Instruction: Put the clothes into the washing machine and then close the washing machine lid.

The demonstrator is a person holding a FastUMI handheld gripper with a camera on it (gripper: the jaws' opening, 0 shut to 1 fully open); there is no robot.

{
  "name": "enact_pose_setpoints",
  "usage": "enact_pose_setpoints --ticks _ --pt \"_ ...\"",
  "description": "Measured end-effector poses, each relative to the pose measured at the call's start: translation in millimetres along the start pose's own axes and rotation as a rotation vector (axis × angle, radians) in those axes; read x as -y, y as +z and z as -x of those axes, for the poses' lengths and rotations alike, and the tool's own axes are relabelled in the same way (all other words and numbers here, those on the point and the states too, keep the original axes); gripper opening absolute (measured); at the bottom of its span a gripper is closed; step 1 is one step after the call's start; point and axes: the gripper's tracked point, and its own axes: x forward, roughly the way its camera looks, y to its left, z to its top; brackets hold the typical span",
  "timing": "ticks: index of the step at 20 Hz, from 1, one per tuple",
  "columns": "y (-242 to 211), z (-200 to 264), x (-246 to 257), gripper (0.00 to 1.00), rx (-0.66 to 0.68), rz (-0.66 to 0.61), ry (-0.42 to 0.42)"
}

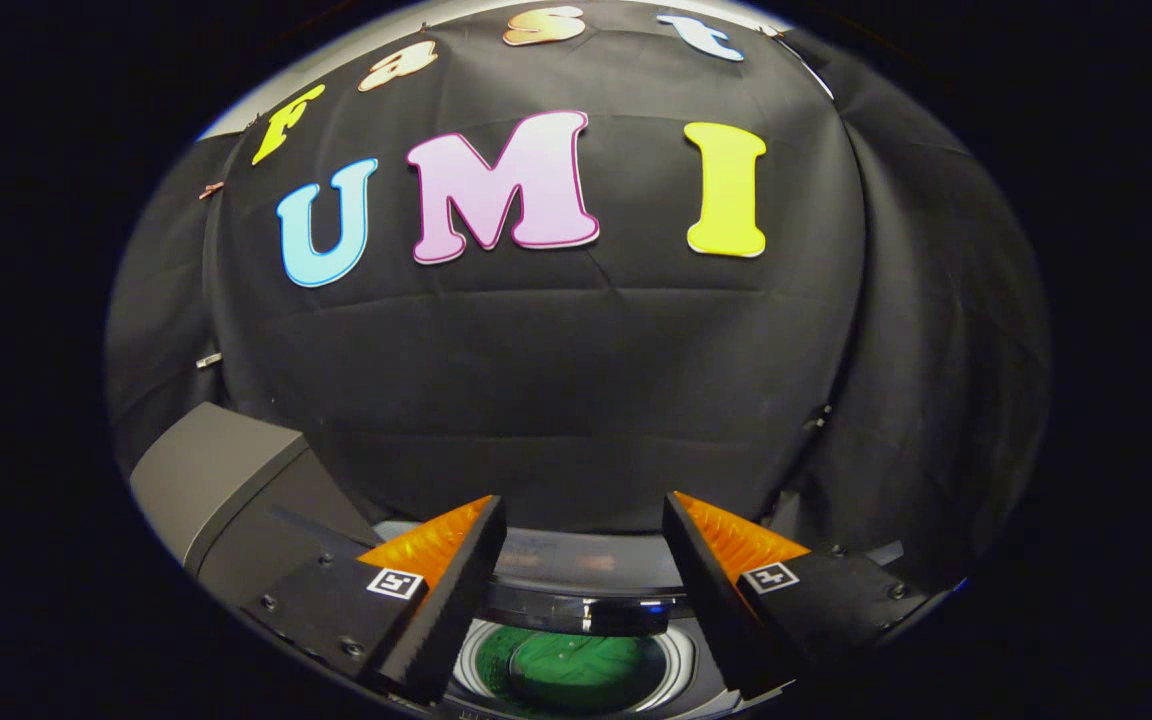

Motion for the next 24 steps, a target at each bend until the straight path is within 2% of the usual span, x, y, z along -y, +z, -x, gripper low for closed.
enact_pose_setpoints --ticks 6,9,19,24 --pt "-16 17 -5 0.99 -0.041 0.02 -0.008" --pt "-25 47 -25 0.99 -0.014 0.018 -0.01" --pt "8 109 -102 0.99 0.137 0.033 0.015" --pt "56 136 -141 0.99 0.24 -0.005 0.023"
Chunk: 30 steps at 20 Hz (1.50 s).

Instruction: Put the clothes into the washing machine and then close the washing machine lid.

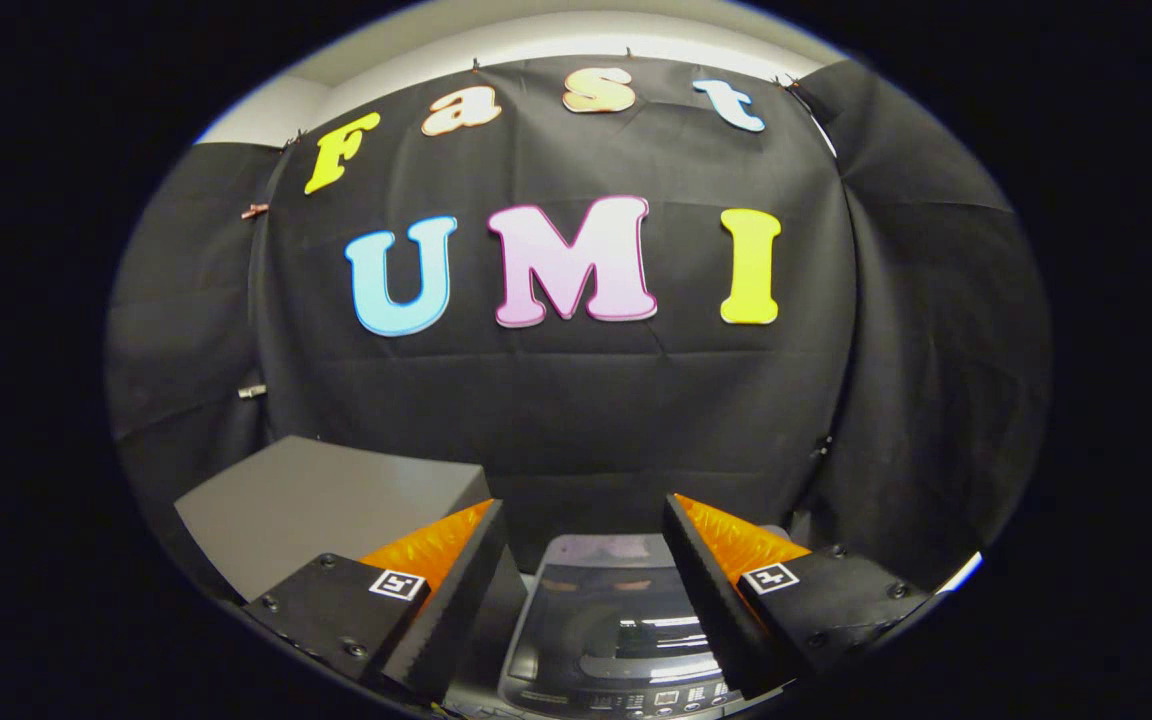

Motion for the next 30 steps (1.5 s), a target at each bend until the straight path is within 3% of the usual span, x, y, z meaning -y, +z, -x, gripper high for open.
enact_pose_setpoints --ticks 6,19,30 --pt "69 44 -51 0.99 0.155 -0.015 0.015" --pt "83 126 -84 0.98 0.262 -0.032 -0.077" --pt "88 129 -95 0.99 0.258 -0.031 -0.074"
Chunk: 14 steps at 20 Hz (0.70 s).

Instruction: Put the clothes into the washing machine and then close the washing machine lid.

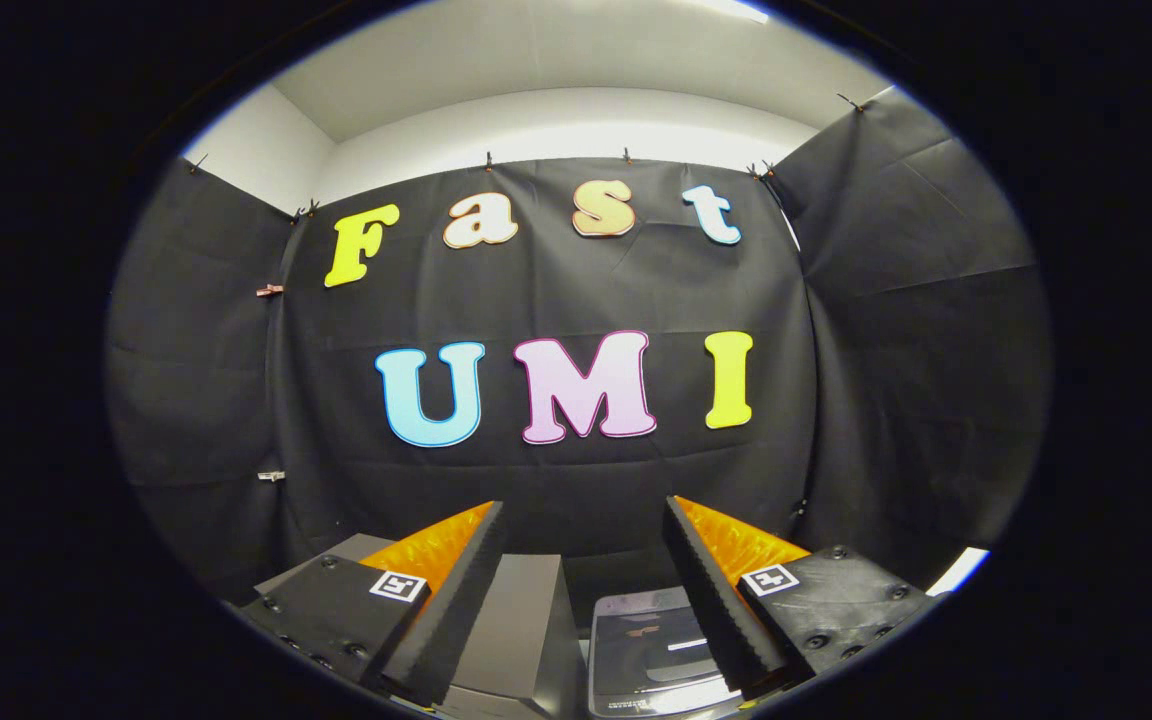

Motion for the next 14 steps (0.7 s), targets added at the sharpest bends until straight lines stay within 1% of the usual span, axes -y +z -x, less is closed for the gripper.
enact_pose_setpoints --ticks 7,14 --pt "-6 3 -10 0.99 -0.013 0.007 0.007" --pt "-3 -2 -14 0.99 -0.009 0.018 0.002"
